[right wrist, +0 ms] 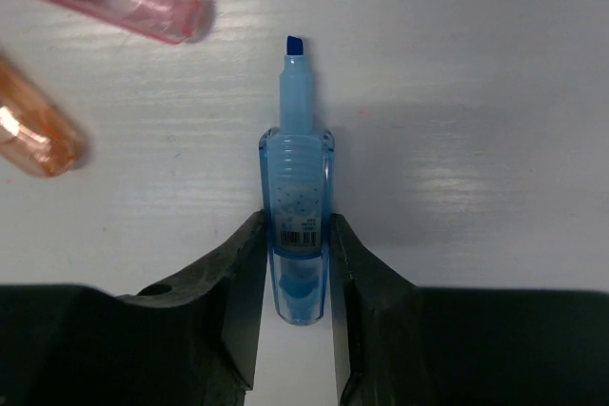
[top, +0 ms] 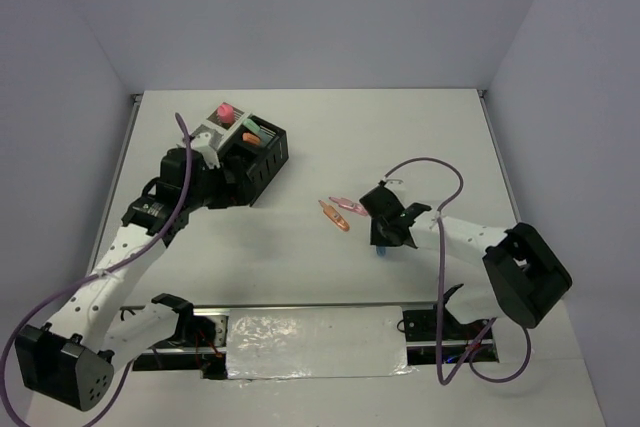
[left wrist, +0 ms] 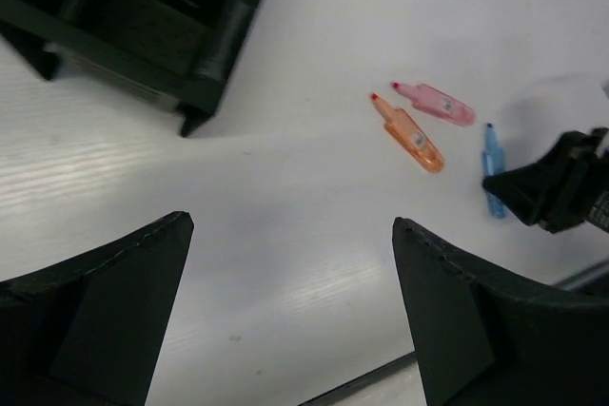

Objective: Sort the stationery into containers
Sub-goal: Pick up the pen from the center of the board.

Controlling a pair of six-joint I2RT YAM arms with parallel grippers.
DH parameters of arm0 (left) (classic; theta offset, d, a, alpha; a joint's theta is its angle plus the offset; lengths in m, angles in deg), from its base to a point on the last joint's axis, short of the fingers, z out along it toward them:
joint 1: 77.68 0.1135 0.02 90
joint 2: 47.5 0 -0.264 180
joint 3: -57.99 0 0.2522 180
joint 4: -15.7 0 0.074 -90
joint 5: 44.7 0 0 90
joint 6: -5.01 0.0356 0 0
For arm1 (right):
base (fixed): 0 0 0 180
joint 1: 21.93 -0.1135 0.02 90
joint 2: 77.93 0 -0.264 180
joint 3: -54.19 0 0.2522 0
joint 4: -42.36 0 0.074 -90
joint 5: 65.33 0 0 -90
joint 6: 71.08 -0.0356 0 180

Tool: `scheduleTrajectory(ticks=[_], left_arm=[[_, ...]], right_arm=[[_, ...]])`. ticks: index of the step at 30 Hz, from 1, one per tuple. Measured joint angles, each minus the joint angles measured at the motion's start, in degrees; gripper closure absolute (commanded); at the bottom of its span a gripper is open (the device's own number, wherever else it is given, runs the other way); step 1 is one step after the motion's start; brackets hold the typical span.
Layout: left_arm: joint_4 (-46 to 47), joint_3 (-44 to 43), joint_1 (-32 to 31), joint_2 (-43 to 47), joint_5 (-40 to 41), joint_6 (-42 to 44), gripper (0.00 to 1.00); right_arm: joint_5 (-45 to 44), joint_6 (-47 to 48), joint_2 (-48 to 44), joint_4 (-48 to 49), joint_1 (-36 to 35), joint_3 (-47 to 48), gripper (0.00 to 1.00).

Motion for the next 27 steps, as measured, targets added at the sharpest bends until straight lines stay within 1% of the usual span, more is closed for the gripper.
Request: scheduleTrajectory(ticks=[2, 4, 6, 9, 11, 13, 15, 18, 24, 25, 26, 27], left_arm=[[4.79, 4.35, -0.28, -0.02, -5.46, -2.86, 0.01], [10.73, 8.90, -2.71, -0.74, -10.36, -6.29, 0.01], [14.82, 10.73, -7.61, -2.80, -13.97, -9.18, 0.01], [21.55, 10.25, -14.95, -7.50, -17.92, -12.26, 0.01], [26.18, 9.97, -18.38, -9.46, -18.99, -14.78, 0.01], [29.79, 9.75, -20.79, -10.05, -19.08, -16.46, 0.01], [32.50, 9.42, -22.38, -9.99, -18.78, -17.90, 0.01], [35.19, 8.26, -23.54, -9.99, -17.94, -19.37, 0.05], [37.83, 6.03, -23.98, -10.99, -16.13, -20.79, 0.25], [38.03, 5.79, -23.98, -11.52, -15.82, -20.79, 0.32], [38.03, 5.57, -23.98, -12.11, -15.52, -20.85, 0.36], [37.99, 5.49, -24.00, -12.72, -15.26, -20.76, 0.45]], right_arm=[[1.84, 0.74, -1.38, 0.35, -0.85, -0.44, 0.89], [3.58, 2.01, -4.85, 0.68, -2.78, -1.20, 0.89], [4.68, 2.99, -11.06, 1.05, -6.08, -1.60, 0.89], [7.04, 5.46, -20.90, 4.57, -10.69, -1.44, 0.89], [8.98, 6.97, -26.10, 6.82, -13.00, -0.98, 0.89], [9.81, 7.87, -28.74, 7.56, -14.45, 0.11, 0.89], [9.81, 8.57, -29.64, 7.54, -15.85, 1.46, 0.89], [9.77, 9.35, -30.08, 7.26, -17.94, 3.02, 0.89], [9.29, 10.64, -30.47, 7.10, -22.21, 4.46, 0.89], [8.98, 10.78, -30.34, 7.13, -22.82, 4.57, 0.89], [8.72, 10.86, -30.21, 7.13, -23.26, 4.66, 0.89], [8.39, 10.95, -29.94, 7.13, -23.74, 4.66, 0.89]])
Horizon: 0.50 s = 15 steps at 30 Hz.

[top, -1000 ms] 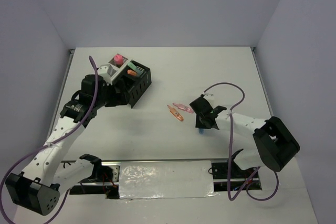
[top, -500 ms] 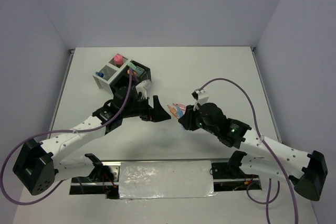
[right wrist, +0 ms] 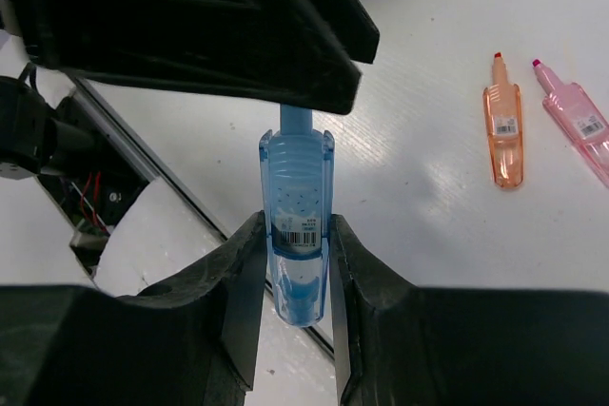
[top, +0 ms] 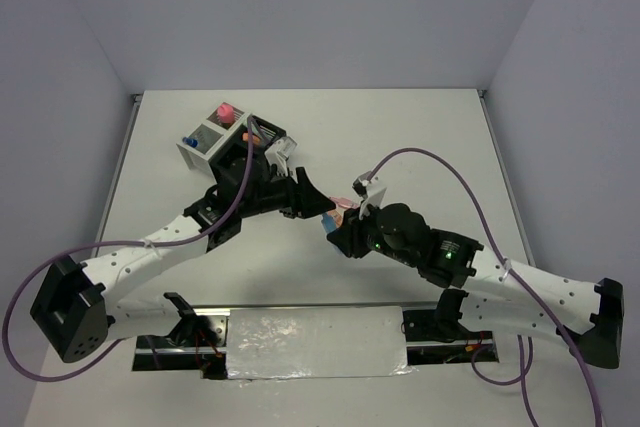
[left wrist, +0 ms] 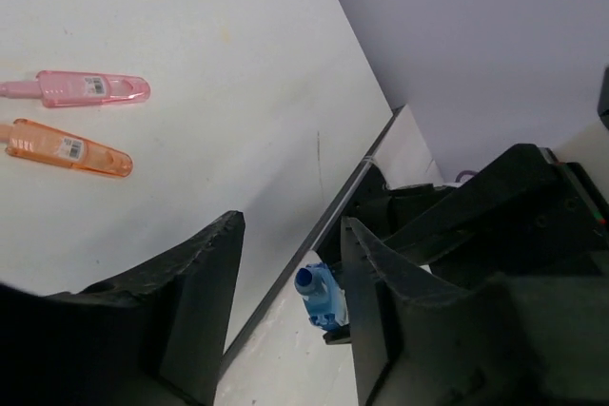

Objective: Sort the stationery into containers
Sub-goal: Pick up the pen from the center of the board.

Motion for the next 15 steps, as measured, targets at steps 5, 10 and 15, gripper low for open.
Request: scheduleTrajectory(ticks=[5, 10, 15], left_arm=[[-0.59, -0.04, -0.02, -0.85, 0.76, 0.00, 0.54], [-0.39, -0.04, -0.02, -0.85, 0.85, -0.04, 0.45], [0.09, -0.02, -0.02, -0.87, 0.79, -1.18, 0.52]], right_arm=[[-1.27, 0.04, 1.51, -0.17, -0.92, 0.28, 0.89], [-2.84, -0.02, 2.05, -0.31, -0.96, 1.01, 0.89], [-4.22, -0.02, 2.51, -0.61, -0.96, 2.19, 0.89]])
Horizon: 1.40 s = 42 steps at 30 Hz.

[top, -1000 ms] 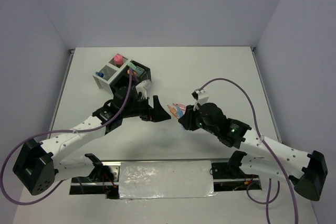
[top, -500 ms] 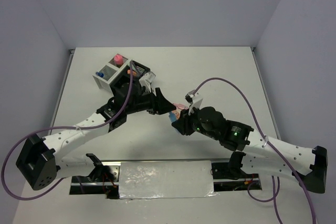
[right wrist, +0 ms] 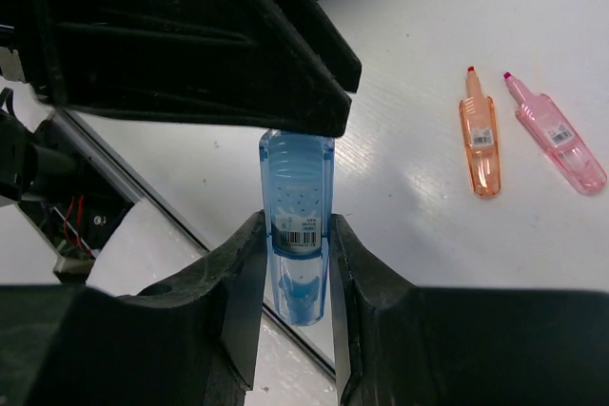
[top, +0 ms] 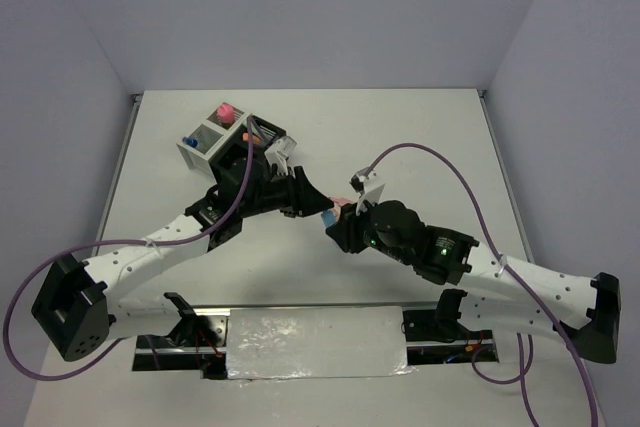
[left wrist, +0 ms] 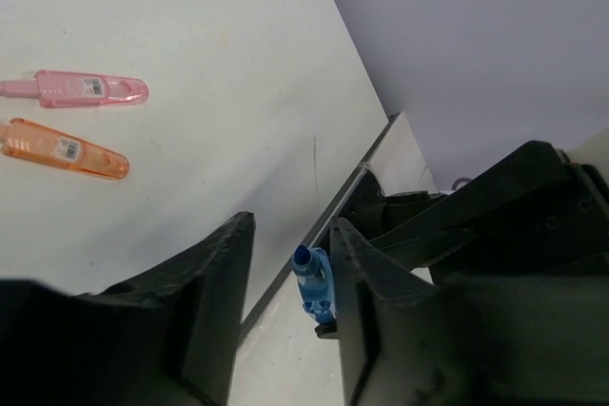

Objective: Sort the stationery into containers
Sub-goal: Pick up the pen from the center of the board.

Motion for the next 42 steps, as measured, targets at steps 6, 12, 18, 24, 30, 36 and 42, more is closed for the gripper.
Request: scheduleTrajectory(ticks=[6, 12, 18, 24, 30, 36, 42], left_arm=[[1.27, 0.00, -0.02, 0.00, -0.68, -0.52, 0.85], [1.84, 0.00, -0.02, -0.39, -0.94, -0.63, 1.00], [0.63, -0.48, -0.04, -0.02, 0.66, -0.39, 1.00], [-8.81, -6.05, 0.61, 0.46, 2.38, 1.33, 1.00], [-15.02, -11.15, 4.22, 0.57, -0.37, 1.40, 1.00], [-14.53, -12.44, 5.46, 1.38, -0.31, 1.22, 1.00], [-7.52, -11.69, 7.48, 3.61, 0.79, -0.33, 1.00]], right_arm=[[-0.24, 0.00, 1.60, -0.26, 0.00, 0.92, 0.88], [-0.90, -0.22, 3.26, -0.48, 0.00, 1.64, 0.88], [-0.81, 0.02, 3.30, -0.17, 0.00, 1.70, 0.88], [-0.02, 1.11, 2.03, 6.25, 0.09, -1.25, 0.89], [0.17, 1.64, 1.64, 13.27, 0.39, -2.67, 0.88], [0.52, 1.36, 1.11, 13.40, 0.17, -3.15, 0.02], [0.24, -0.63, 0.09, 6.49, 0.00, -3.89, 0.00]])
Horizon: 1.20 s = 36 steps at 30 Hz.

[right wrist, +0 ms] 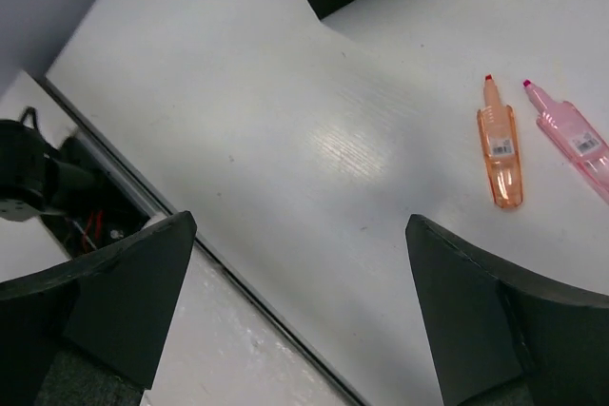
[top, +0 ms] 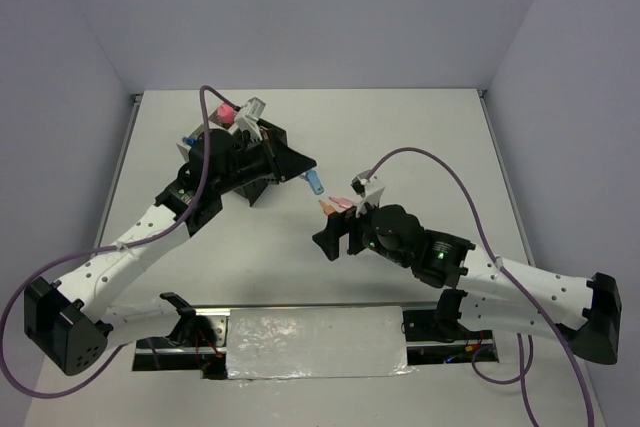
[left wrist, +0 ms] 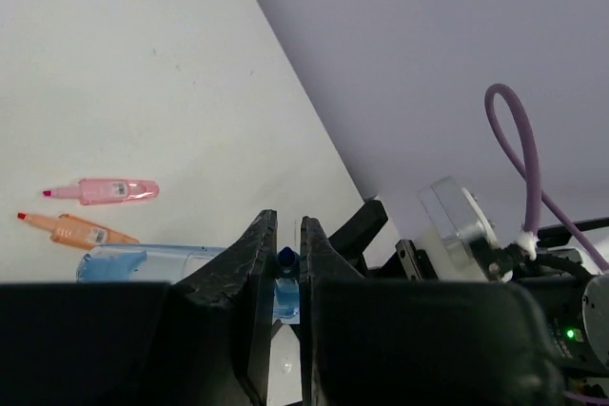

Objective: Sort the stationery into containers
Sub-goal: Pick up the pen from the center of the board, then close the pen cap on the pen.

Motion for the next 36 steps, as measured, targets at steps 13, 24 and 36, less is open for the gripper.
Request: scheduleTrajectory(ticks=[13, 24, 36], left_arm=[[8.85, 9.42, -0.90, 2.08, -2.29, -5.97, 1.00], [10.73, 9.55, -2.29, 5.31, -2.27, -5.95, 1.00], [14.43, 12.90, -3.04, 6.45, -2.27, -7.45, 1.00]], right_arm=[[15.26, -21.18, -4.50, 14.38, 10.36, -1.46, 0.21], [22.27, -31.39, 0.44, 24.26, 10.97, -4.35, 0.47], [23.10, -32.33, 1.22, 26.32, 11.67, -4.46, 0.59]])
